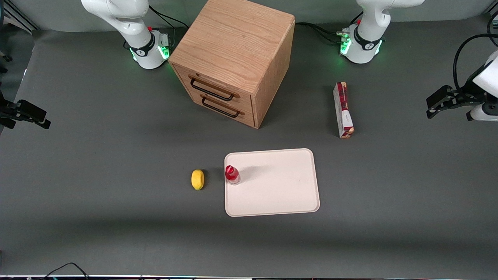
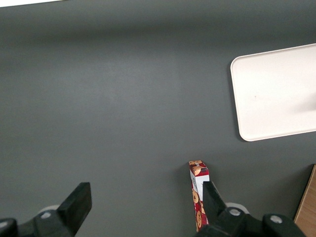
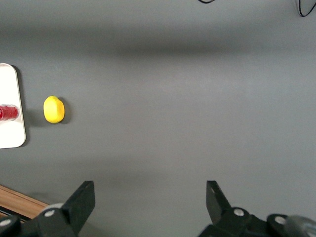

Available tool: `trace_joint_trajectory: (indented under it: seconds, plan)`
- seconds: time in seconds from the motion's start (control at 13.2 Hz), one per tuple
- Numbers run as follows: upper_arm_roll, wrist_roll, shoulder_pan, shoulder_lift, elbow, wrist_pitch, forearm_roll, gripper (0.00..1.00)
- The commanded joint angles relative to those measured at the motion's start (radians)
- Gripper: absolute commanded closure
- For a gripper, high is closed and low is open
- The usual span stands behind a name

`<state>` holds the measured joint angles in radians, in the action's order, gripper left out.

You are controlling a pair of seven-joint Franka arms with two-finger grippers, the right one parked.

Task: Place red cookie box on tray

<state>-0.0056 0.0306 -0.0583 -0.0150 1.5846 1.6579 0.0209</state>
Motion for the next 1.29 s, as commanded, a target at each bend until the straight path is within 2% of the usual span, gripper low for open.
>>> trace_joint_trajectory:
  seconds: [0.0, 1.22]
  plan:
    - [0.004, -0.005, -0.009, 0.007, -0.022, -0.024, 0.004, 0.0]
    - [0.004, -0.005, -0.011, 0.007, -0.023, -0.049, 0.002, 0.0]
